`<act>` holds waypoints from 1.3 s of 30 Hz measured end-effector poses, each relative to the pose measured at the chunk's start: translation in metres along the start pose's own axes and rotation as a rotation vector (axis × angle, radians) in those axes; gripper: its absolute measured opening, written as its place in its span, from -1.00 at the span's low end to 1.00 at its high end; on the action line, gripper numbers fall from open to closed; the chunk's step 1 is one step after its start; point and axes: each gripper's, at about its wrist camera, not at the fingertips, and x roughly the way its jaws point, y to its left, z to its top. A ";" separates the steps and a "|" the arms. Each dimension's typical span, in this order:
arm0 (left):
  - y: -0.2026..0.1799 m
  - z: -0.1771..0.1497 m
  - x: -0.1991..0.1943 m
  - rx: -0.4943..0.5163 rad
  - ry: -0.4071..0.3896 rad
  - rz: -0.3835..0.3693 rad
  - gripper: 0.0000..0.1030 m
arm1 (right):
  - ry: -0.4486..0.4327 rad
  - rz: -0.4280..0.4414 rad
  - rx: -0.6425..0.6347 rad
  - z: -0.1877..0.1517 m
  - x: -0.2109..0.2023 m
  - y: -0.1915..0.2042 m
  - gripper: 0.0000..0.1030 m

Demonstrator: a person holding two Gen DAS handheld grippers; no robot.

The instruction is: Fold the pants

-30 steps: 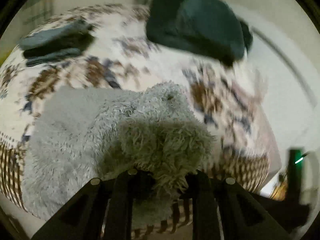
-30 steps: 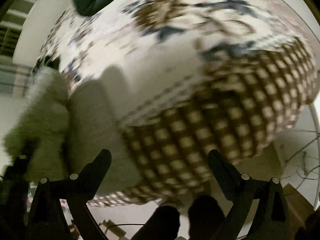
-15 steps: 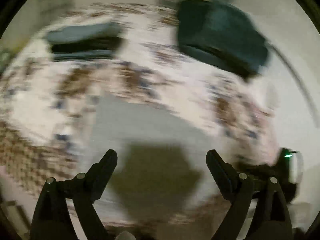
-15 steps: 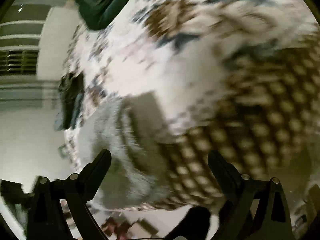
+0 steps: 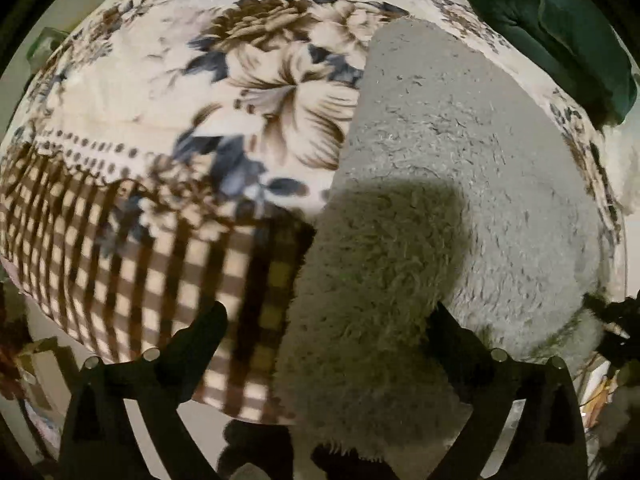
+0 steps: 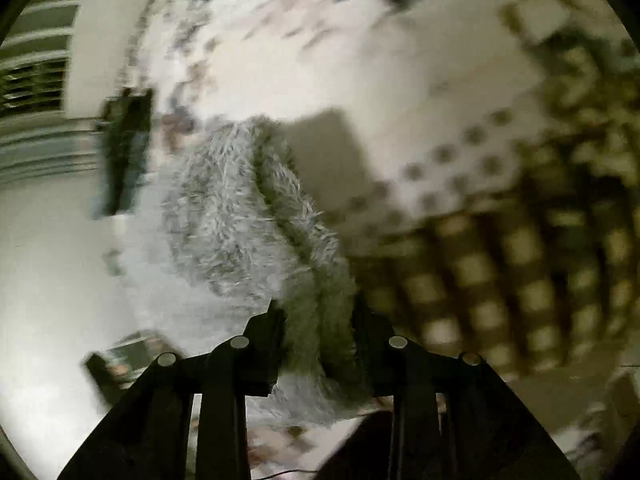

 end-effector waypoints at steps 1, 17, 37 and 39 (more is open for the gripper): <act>-0.007 0.000 -0.007 0.018 -0.017 0.010 0.96 | -0.002 -0.011 0.014 -0.001 -0.001 0.000 -0.26; -0.038 0.005 -0.041 0.074 -0.056 -0.059 0.96 | 0.074 0.064 -0.030 -0.017 -0.016 0.013 0.37; -0.035 0.113 -0.004 0.032 -0.037 -0.057 0.96 | -0.074 0.043 -0.034 0.087 0.017 0.035 -0.05; -0.034 0.099 -0.015 0.037 -0.041 -0.067 0.96 | -0.084 0.089 -0.007 0.071 -0.002 0.023 0.09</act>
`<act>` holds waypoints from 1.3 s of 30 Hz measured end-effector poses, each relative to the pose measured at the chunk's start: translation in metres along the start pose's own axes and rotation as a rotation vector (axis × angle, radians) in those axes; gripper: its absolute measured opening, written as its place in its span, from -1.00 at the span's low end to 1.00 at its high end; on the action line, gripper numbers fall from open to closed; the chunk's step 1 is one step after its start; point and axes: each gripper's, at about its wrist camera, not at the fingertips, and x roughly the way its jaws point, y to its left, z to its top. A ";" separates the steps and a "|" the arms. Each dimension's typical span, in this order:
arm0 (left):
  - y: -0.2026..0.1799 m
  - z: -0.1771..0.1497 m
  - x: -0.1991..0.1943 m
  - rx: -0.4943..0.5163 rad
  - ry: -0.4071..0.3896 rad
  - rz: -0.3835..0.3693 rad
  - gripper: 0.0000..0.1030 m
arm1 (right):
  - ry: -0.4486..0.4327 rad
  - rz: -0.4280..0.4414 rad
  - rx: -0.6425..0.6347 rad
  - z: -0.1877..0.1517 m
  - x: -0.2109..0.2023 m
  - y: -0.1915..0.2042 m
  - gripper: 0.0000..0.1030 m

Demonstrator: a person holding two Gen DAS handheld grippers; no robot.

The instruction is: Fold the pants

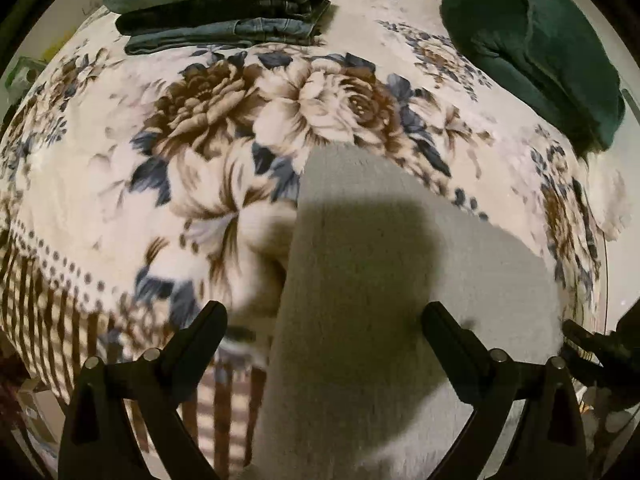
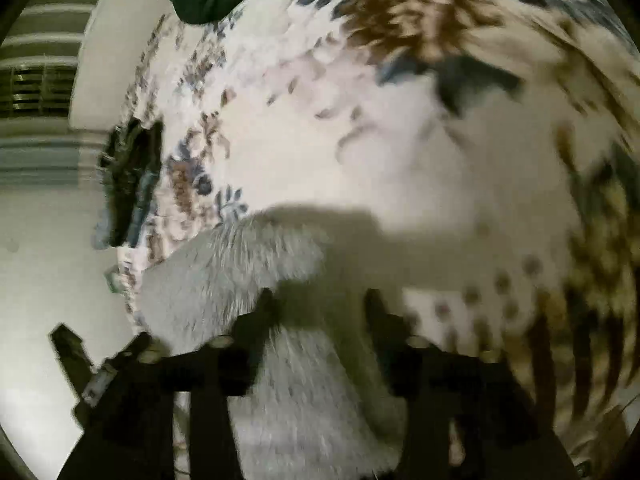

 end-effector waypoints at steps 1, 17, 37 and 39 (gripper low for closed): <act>0.000 -0.006 -0.003 0.001 0.000 -0.002 0.96 | -0.002 0.032 0.026 -0.012 -0.010 -0.007 0.15; 0.021 -0.075 0.014 -0.037 0.086 0.010 0.96 | 0.076 -0.074 0.126 -0.083 0.013 -0.039 -0.55; 0.043 -0.041 0.067 -0.168 0.131 -0.477 0.11 | 0.244 0.344 -0.048 -0.022 0.134 0.006 0.60; 0.044 -0.041 0.058 -0.175 0.113 -0.509 -0.10 | 0.250 0.311 -0.047 -0.025 0.140 0.012 0.03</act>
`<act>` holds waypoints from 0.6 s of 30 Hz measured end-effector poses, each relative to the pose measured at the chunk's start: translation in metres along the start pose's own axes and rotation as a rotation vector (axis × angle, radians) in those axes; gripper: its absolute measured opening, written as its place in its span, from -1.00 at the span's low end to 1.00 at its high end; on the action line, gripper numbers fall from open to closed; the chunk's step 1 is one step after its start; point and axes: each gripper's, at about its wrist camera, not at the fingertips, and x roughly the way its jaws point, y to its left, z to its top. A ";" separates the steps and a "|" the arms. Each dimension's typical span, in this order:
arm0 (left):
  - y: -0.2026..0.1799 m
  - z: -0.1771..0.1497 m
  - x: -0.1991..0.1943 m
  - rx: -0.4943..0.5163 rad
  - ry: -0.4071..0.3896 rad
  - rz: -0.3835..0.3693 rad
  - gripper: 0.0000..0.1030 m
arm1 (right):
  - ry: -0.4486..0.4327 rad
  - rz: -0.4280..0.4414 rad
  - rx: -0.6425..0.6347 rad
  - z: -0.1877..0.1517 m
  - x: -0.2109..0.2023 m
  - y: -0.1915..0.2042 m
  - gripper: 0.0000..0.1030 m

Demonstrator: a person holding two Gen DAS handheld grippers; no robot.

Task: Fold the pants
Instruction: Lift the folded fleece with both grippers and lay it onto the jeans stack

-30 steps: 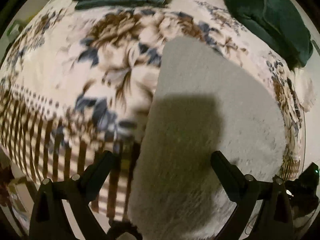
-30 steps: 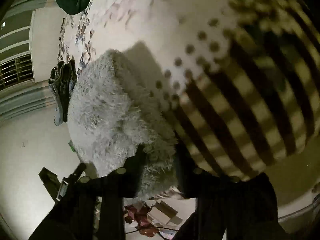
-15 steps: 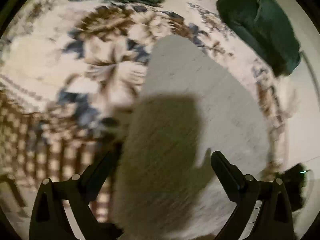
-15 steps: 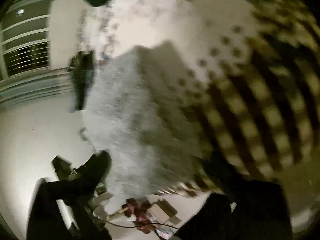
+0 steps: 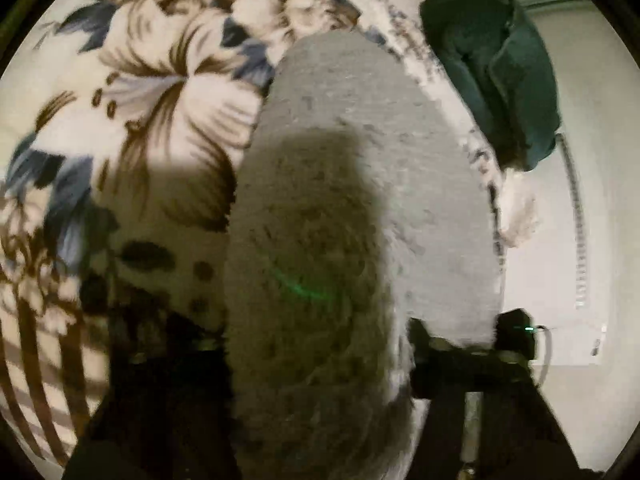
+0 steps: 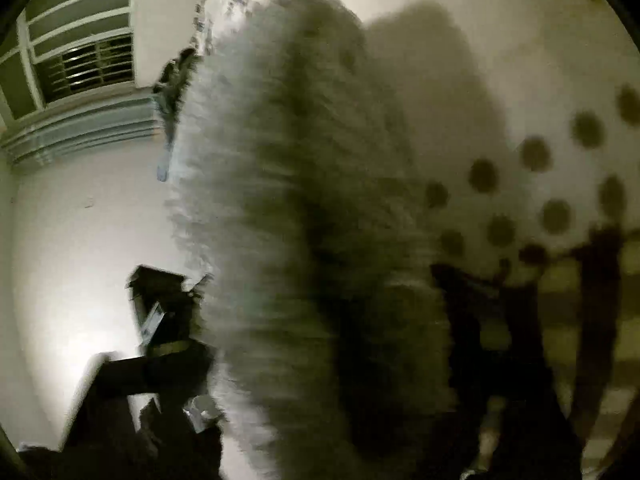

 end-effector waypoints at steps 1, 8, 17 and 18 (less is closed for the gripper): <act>-0.003 0.000 -0.005 -0.002 -0.004 -0.014 -0.16 | -0.008 -0.007 0.006 0.000 0.002 0.002 -0.05; -0.038 0.009 -0.059 -0.011 -0.030 -0.093 -0.20 | -0.089 -0.039 0.002 -0.012 -0.019 0.062 -0.24; -0.079 0.082 -0.177 0.033 -0.167 -0.126 -0.19 | -0.112 -0.044 -0.132 0.026 -0.032 0.224 -0.25; -0.080 0.097 -0.187 0.034 -0.182 -0.129 -0.19 | -0.121 -0.039 -0.150 0.037 -0.029 0.247 -0.25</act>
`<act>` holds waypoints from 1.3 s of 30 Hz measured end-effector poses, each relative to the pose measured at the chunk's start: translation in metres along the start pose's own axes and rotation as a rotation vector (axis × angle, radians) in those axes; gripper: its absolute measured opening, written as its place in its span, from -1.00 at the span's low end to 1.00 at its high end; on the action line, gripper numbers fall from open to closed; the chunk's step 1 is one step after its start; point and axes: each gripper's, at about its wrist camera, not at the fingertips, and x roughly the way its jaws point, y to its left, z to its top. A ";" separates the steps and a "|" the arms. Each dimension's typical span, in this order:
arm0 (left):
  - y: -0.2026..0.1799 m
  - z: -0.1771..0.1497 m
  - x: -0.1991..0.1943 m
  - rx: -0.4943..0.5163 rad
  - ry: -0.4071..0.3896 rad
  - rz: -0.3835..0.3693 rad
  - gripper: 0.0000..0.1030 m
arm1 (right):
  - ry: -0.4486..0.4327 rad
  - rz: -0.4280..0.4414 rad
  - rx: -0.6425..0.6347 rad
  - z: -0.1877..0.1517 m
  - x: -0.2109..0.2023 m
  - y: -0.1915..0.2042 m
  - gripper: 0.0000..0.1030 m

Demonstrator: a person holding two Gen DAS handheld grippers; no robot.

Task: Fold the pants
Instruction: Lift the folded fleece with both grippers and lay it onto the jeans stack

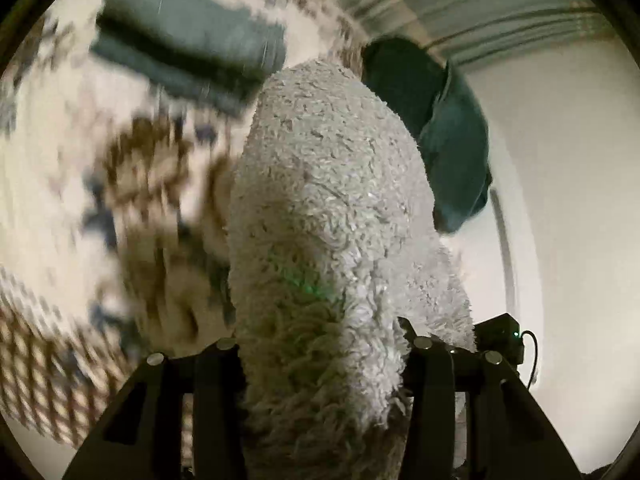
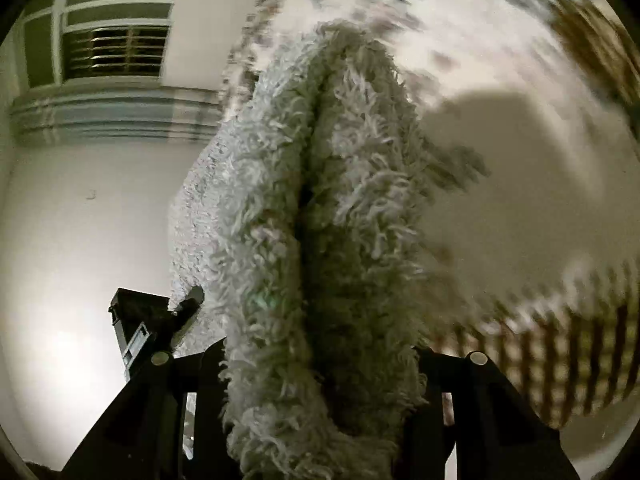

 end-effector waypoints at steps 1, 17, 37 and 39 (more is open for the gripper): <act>-0.003 0.023 -0.009 0.005 -0.019 -0.010 -0.19 | -0.009 0.000 -0.017 0.013 0.005 0.021 -0.25; 0.113 0.374 -0.014 0.046 -0.097 0.043 -0.18 | -0.080 0.037 -0.084 0.251 0.236 0.236 -0.25; 0.151 0.363 0.017 0.193 -0.018 0.526 0.40 | -0.034 -0.497 -0.218 0.239 0.308 0.231 0.76; 0.136 0.352 0.011 0.242 -0.037 0.585 0.68 | -0.066 -0.583 -0.267 0.225 0.296 0.250 0.90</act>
